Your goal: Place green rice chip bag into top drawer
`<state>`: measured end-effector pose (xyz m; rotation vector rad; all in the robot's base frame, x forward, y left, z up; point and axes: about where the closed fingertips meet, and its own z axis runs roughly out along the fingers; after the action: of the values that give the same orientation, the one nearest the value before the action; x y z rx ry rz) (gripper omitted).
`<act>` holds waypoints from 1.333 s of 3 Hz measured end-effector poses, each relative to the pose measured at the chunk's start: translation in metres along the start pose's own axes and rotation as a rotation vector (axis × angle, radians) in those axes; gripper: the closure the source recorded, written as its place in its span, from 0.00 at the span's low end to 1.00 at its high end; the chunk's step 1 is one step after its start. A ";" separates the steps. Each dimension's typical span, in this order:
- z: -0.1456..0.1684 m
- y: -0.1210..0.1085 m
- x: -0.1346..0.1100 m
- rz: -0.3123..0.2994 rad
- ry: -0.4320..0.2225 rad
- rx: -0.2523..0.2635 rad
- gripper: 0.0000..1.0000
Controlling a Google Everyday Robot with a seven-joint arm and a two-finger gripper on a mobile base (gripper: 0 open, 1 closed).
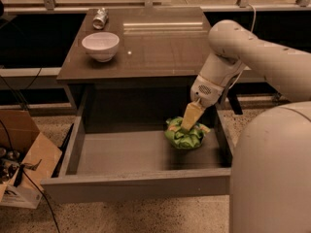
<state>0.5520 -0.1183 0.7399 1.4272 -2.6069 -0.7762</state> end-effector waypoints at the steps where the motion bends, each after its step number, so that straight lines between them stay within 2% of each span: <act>1: 0.031 -0.018 0.001 0.021 -0.010 -0.063 0.85; 2: 0.035 -0.020 0.000 0.023 -0.009 -0.064 0.62; 3: 0.038 -0.021 -0.002 0.023 -0.011 -0.062 0.31; 4: 0.040 -0.022 -0.003 0.023 -0.012 -0.061 0.07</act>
Offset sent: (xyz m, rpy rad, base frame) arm 0.0036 0.0033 -0.0311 0.0336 0.0476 -0.0105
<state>0.5592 -0.1100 0.6957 1.3789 -2.5800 -0.8564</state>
